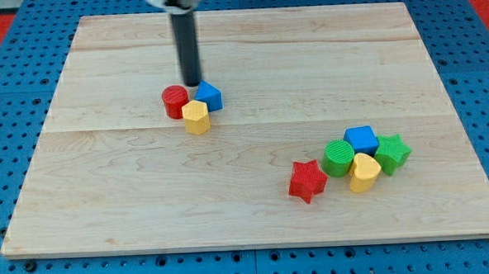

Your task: Move the yellow hexagon into the green circle

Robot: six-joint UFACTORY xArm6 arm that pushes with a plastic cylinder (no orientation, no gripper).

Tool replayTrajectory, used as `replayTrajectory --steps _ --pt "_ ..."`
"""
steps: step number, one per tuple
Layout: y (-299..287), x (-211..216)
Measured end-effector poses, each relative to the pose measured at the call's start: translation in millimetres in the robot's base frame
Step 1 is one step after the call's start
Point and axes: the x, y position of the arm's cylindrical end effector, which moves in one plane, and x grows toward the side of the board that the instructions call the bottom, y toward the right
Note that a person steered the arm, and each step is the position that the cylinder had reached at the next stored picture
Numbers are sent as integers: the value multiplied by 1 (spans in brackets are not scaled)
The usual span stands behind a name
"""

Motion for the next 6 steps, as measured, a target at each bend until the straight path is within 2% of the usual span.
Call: replayTrajectory --steps 1,2,3,4,5,6 --pt "-61 8" --pt "12 72" --pt "91 95" --pt "145 112" --pt "172 123" --pt "85 120"
